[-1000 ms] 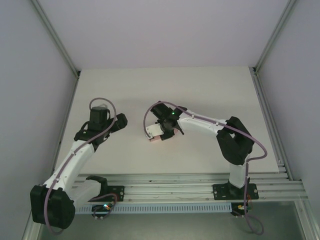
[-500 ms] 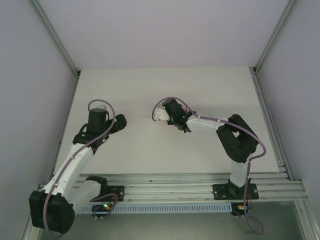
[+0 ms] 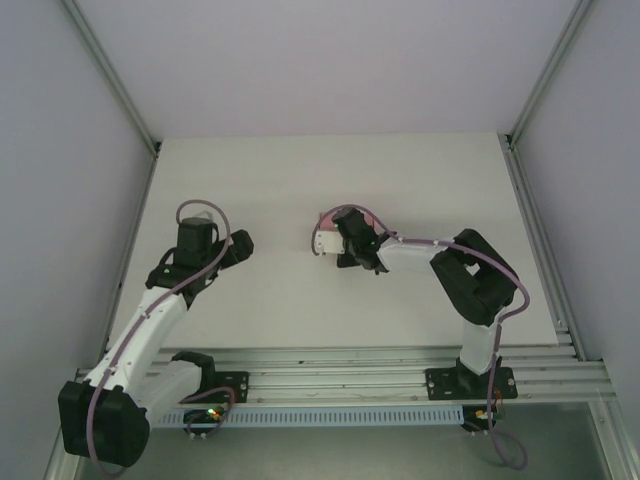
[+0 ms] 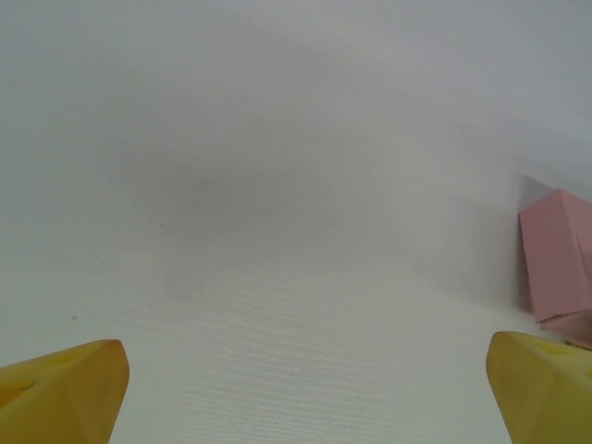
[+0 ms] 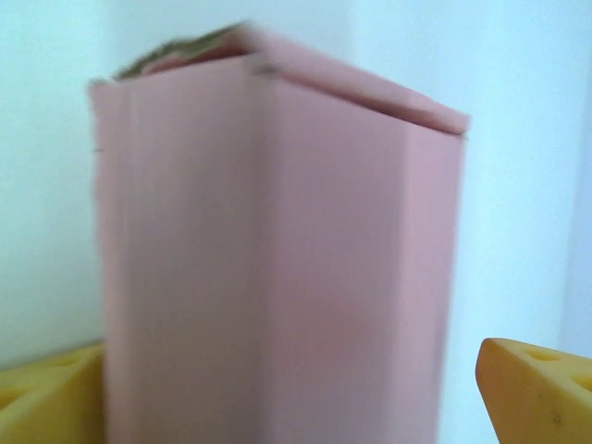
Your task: Assemble paper box
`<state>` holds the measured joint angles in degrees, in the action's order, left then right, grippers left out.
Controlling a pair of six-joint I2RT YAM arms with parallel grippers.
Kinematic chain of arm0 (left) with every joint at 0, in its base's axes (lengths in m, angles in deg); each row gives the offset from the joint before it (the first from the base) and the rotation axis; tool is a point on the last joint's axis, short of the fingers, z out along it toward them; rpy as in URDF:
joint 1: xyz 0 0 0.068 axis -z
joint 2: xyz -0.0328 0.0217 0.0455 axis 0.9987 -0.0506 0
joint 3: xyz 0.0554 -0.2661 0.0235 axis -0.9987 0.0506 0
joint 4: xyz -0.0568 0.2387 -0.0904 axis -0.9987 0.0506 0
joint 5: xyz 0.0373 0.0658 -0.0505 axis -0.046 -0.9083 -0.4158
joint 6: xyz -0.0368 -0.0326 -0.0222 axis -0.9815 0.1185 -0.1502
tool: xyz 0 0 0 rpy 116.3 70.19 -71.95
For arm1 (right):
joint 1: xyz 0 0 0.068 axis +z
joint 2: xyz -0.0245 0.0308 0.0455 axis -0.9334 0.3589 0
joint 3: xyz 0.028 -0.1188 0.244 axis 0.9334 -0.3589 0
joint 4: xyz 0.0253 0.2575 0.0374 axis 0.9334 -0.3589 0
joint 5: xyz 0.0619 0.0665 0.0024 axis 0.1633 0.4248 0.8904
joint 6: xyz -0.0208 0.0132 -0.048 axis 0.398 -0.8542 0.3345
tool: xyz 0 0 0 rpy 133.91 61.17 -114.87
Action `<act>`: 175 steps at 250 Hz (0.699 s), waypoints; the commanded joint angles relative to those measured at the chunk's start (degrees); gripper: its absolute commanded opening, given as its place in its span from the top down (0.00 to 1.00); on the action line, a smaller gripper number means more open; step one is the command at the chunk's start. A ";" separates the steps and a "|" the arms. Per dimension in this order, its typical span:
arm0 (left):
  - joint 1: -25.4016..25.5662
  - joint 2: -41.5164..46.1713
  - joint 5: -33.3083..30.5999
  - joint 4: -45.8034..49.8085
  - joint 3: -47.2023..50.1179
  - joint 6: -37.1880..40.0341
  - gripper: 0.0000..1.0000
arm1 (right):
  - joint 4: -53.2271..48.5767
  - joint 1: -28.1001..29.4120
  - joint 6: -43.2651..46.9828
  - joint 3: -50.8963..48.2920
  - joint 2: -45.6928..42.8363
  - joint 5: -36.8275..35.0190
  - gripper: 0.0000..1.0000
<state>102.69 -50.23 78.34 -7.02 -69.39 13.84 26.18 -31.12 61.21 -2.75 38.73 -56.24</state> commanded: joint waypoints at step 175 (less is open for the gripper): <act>-1.55 -5.00 -15.32 -27.54 8.69 19.03 0.00 | 6.80 -27.44 -48.51 -25.80 -40.28 14.22 0.00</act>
<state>101.99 -52.94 70.63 -20.82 -65.61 23.92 25.51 -53.20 24.60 -21.53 0.04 -42.71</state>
